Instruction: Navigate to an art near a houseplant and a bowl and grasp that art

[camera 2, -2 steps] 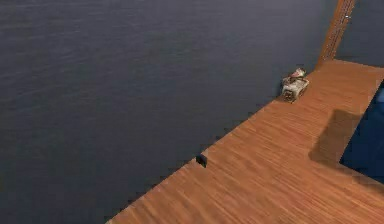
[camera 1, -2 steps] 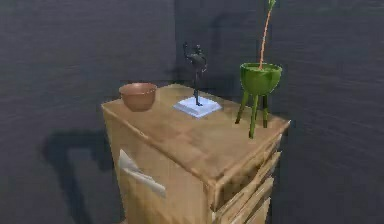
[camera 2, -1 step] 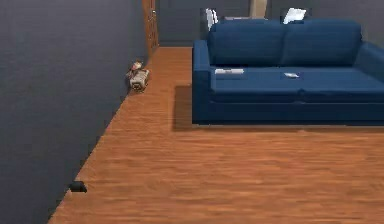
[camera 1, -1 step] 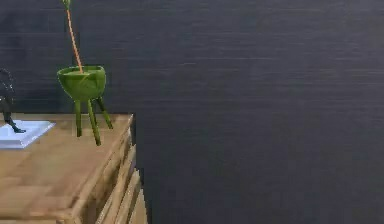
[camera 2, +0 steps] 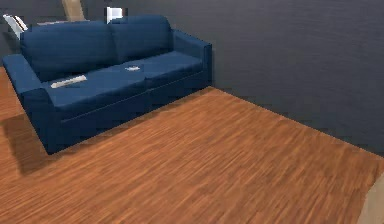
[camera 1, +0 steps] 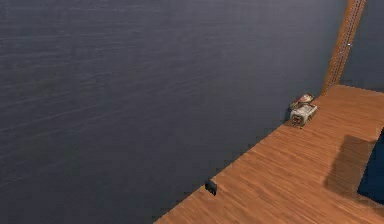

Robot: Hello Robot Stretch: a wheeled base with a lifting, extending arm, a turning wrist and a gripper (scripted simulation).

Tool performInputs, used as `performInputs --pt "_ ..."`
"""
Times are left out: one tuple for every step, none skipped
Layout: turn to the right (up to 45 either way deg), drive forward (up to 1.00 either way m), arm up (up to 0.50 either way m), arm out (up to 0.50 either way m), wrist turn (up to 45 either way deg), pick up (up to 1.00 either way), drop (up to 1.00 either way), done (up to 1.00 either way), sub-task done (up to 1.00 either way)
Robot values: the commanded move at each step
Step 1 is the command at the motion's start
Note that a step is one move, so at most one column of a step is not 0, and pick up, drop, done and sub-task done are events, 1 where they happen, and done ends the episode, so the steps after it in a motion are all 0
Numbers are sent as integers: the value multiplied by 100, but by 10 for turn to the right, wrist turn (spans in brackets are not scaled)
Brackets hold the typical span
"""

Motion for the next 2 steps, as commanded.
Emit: performInputs --pt "0 20 0 0 0 0 0 0 0" --pt "450 0 0 0 0 0 0 0 0"
